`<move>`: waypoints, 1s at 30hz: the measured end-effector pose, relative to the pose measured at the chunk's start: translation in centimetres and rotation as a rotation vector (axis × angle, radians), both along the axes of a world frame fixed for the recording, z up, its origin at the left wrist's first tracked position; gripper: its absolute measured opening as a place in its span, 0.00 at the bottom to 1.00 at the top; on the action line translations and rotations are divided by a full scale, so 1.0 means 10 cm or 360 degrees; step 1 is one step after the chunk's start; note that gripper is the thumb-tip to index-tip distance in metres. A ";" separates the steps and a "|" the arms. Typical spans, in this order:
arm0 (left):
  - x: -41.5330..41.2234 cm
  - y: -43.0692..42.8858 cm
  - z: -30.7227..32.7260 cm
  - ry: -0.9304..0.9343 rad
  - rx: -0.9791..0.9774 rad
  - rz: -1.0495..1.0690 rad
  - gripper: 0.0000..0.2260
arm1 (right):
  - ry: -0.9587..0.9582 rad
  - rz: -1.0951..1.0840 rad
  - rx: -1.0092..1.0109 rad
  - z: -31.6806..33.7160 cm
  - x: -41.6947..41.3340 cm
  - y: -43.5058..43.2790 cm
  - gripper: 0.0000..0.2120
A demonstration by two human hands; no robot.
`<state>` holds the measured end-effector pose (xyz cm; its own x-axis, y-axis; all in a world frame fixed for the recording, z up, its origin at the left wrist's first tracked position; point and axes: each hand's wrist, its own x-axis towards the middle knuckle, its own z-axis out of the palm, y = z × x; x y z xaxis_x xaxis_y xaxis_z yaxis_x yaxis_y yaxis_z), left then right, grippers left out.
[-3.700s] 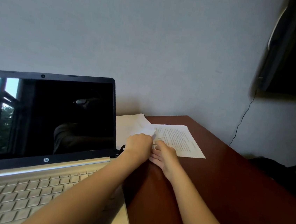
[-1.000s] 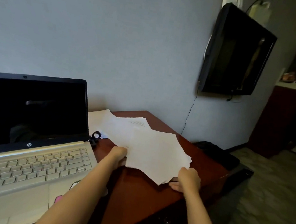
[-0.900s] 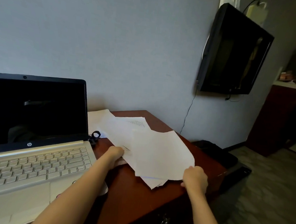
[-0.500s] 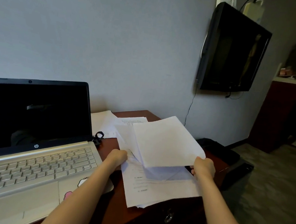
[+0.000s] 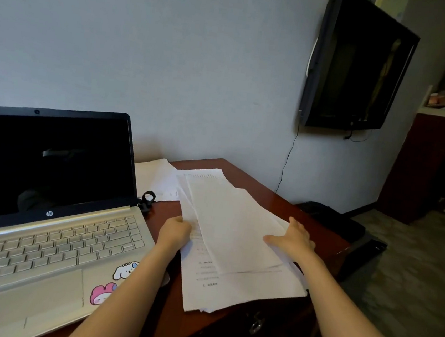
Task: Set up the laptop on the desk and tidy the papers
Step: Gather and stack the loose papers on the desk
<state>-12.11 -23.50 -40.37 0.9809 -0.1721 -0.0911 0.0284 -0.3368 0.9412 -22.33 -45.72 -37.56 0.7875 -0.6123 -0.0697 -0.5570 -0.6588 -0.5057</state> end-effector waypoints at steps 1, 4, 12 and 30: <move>0.00 -0.01 0.00 -0.0003 -0.0015 0.0003 0.11 | 0.0024 0.0069 0.0030 -0.01 0.03 -0.04 0.48; 0.00 -0.02 0.01 0.0032 -0.0061 -0.0029 0.11 | 0.0080 0.0181 0.0105 0.03 0.09 -0.16 0.51; 0.05 -0.01 0.00 0.0030 -0.0132 -0.0044 0.16 | -0.0172 0.0013 0.0429 0.08 0.23 -0.25 0.49; -0.04 0.01 0.13 0.0281 -0.0185 -0.0050 0.20 | -0.0204 -0.0083 0.0580 0.18 0.08 0.12 0.27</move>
